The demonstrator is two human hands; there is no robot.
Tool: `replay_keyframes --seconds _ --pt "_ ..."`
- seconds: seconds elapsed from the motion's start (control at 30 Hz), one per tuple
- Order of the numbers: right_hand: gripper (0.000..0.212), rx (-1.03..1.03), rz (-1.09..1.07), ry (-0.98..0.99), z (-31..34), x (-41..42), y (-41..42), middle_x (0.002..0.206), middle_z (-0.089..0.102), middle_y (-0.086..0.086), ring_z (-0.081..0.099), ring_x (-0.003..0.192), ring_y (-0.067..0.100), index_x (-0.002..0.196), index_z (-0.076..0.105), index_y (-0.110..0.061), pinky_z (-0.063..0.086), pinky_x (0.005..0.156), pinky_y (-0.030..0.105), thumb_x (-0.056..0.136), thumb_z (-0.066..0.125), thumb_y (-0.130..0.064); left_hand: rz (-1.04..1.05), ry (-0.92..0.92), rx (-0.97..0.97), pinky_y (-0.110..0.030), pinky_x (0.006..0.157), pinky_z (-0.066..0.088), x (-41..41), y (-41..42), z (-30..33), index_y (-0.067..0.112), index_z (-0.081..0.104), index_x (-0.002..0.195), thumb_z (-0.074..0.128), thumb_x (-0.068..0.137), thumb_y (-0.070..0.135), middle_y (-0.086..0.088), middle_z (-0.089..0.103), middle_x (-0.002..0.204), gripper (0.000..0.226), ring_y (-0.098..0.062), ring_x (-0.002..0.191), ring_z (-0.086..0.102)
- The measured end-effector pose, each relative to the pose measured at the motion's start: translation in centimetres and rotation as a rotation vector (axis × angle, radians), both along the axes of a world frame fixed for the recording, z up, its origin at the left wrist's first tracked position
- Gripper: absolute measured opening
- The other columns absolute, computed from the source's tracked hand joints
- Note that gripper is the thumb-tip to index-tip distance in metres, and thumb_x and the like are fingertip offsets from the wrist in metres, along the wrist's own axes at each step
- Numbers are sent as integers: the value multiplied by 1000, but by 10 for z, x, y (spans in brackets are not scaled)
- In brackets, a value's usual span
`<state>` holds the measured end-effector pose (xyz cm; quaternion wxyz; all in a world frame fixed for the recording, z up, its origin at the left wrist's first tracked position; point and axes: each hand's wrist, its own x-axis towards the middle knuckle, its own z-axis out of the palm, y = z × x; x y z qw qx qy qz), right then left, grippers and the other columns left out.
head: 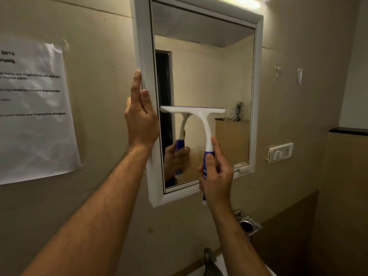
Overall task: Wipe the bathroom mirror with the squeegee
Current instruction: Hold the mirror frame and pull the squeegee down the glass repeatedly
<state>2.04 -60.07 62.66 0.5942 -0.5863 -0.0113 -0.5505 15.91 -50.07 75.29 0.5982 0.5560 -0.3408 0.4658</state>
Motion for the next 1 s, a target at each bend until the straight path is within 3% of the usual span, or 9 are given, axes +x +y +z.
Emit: replay_keyframes --seconds 0.23,0.37,0.47,0.57,0.63,0.7,0.8,0.9,1.0 --pt "39 -11 17 52 -64 -12 4 67 54 6 43 52 18 126 52 -58 40 41 23 98 48 -32 1 11 -1 -30 56 48 2 1 0 35 23 149 24 103 43 -11 55 85 47 -5 57 39" --pt "41 37 10 112 -80 -21 5 67 57 5 43 54 23 121 55 -61 40 42 25 90 50 -34 14 19 -4 -32 66 54 -5 1 2 33 26 149 26 103 40 -2 61 108 46 -8 66 48" --pt "40 3 7 70 -32 -20 0 74 61 3 46 54 16 127 54 -54 41 43 23 95 49 -29 -10 32 49 -38 76 53 -9 8 6 32 27 148 27 103 40 -15 58 123 45 -24 83 60" --pt "43 -53 -16 20 24 -11 -2 101 66 -27 50 63 16 128 49 -50 48 50 25 101 46 -16 -31 87 116 -47 81 54 -15 18 17 37 24 143 24 100 51 -26 52 129 45 -39 103 60" --pt "43 -76 -25 -1 36 -7 -2 102 61 -42 51 67 16 130 47 -46 49 53 26 101 45 -14 -48 143 103 -38 86 51 -17 20 31 33 22 145 22 101 51 -17 46 141 48 -27 114 57" --pt "44 -78 -49 1 22 -5 -1 85 65 -29 48 61 14 132 48 -46 46 50 25 100 45 -14 -69 164 81 -28 88 40 -19 20 46 26 24 147 23 103 45 -8 40 148 48 -13 119 48" --pt "44 -16 -27 6 -25 -8 1 66 58 -2 42 52 17 125 55 -54 39 43 27 96 50 -21 -78 142 81 -27 89 38 -20 18 66 24 26 146 25 103 46 -8 40 147 48 -15 121 48" --pt "41 42 -6 27 -32 -13 5 63 57 5 40 49 20 121 58 -56 37 40 26 92 51 -27 -62 107 109 -30 88 40 -16 15 81 25 17 148 28 101 48 -12 35 150 54 -24 124 50" --pt "38 47 5 -40 24 -13 6 71 61 -1 44 55 17 126 55 -50 40 44 26 97 49 -26 -32 89 126 -30 87 39 -19 16 97 22 11 151 28 102 47 -12 30 153 57 -27 125 50"
